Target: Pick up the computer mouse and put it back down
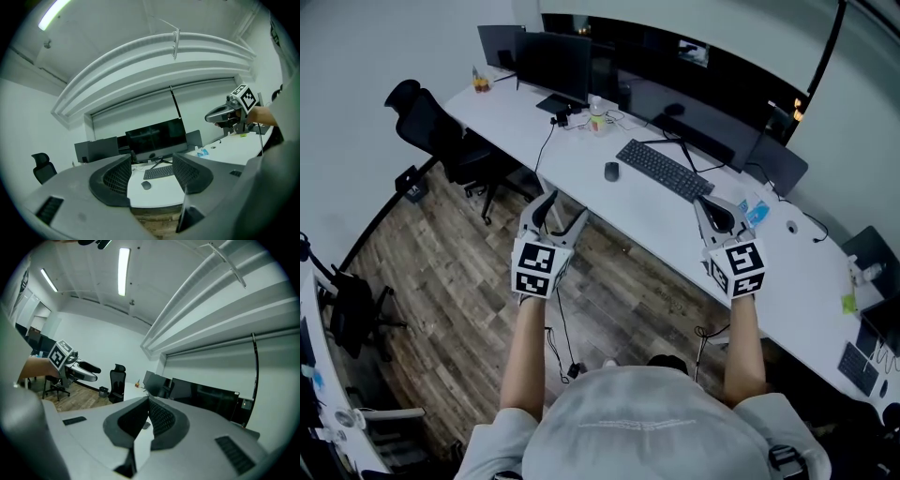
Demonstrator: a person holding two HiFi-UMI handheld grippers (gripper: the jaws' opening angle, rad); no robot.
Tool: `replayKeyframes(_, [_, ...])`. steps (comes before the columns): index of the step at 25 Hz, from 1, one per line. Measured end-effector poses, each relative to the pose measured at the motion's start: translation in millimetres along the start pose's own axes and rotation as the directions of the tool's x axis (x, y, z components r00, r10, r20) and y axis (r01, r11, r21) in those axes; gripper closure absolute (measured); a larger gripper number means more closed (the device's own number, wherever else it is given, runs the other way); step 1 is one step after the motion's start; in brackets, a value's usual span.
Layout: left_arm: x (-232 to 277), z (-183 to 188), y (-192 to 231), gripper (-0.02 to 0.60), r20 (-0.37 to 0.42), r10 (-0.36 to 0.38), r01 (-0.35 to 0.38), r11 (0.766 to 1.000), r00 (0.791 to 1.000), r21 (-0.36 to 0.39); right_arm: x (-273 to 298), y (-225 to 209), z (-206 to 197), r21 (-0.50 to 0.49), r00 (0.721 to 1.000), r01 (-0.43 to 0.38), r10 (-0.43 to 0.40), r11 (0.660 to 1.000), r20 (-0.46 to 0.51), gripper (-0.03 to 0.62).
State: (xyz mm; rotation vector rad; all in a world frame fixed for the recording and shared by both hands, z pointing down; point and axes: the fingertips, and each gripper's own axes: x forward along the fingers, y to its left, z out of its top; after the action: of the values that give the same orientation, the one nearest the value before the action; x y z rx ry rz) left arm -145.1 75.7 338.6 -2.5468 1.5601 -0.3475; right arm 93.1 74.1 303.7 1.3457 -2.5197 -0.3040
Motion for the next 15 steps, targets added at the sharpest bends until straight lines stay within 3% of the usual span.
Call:
replayKeyframes(8, [8,-19,20,0.318,0.019,-0.047,0.048,0.998,0.999,-0.051,13,14,0,0.034,0.999,0.051,-0.051,0.998,-0.010,0.592])
replayKeyframes(15, [46,-34,33,0.318,0.002,-0.081,0.080,0.993,0.997,-0.083,46,5,-12,0.067,0.998,0.042,-0.039,0.997,-0.042,0.592])
